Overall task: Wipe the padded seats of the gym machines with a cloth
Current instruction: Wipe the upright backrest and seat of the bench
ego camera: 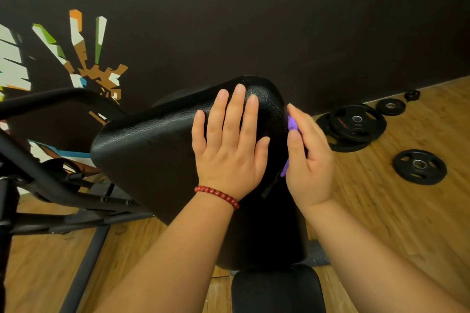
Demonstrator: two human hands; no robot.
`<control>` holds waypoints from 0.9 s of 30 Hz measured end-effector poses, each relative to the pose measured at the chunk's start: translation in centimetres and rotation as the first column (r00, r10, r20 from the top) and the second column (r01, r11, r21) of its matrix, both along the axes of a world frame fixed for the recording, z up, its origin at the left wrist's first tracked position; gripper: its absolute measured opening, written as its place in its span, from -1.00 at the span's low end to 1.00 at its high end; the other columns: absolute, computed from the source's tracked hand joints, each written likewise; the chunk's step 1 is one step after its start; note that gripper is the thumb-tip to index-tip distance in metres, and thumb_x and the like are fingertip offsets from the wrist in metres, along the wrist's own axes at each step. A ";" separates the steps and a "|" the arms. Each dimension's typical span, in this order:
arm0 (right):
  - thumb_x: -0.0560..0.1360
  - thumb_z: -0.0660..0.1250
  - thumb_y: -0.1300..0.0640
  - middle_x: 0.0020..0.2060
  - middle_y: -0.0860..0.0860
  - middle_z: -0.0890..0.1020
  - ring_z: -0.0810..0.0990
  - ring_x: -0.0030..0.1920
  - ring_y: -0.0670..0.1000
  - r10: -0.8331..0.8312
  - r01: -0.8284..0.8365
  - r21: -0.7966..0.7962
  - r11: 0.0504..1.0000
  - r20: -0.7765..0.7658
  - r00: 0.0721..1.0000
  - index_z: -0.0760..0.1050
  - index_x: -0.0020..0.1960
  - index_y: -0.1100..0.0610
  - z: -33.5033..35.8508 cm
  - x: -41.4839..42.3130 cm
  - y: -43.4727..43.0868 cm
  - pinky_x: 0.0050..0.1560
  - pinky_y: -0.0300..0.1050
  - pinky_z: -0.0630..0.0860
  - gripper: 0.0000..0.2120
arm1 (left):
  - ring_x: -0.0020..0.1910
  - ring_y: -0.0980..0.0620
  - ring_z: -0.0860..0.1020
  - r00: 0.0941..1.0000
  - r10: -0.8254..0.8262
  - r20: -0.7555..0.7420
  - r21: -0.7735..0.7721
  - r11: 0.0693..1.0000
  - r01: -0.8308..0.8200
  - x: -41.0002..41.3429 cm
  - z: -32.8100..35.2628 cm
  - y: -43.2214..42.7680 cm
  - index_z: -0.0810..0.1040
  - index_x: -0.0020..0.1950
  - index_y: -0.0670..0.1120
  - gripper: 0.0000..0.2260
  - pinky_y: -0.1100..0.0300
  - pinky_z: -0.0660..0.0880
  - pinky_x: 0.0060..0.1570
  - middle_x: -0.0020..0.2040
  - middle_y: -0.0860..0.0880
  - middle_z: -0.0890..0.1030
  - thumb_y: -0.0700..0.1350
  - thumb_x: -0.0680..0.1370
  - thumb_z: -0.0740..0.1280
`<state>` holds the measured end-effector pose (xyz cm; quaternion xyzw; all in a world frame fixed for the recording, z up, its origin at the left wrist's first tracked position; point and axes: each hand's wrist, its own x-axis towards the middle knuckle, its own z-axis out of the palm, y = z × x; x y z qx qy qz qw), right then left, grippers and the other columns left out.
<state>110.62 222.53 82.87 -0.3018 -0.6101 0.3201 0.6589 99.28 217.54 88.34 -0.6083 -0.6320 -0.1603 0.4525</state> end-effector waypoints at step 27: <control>0.63 0.13 0.18 0.27 -0.06 0.48 0.36 0.34 -0.31 -0.027 0.027 0.106 0.994 -0.007 1.000 0.38 0.37 0.15 0.7 -0.1 1.0 0.32 -0.39 0.31 -0.68 | 0.55 -0.03 -0.23 0.990 -0.038 -0.137 -0.025 0.999 0.035 -0.7 -0.7 -0.1 -0.06 0.56 -0.12 -0.28 -0.13 -0.20 0.49 0.54 -0.10 0.04 0.25 0.56 0.11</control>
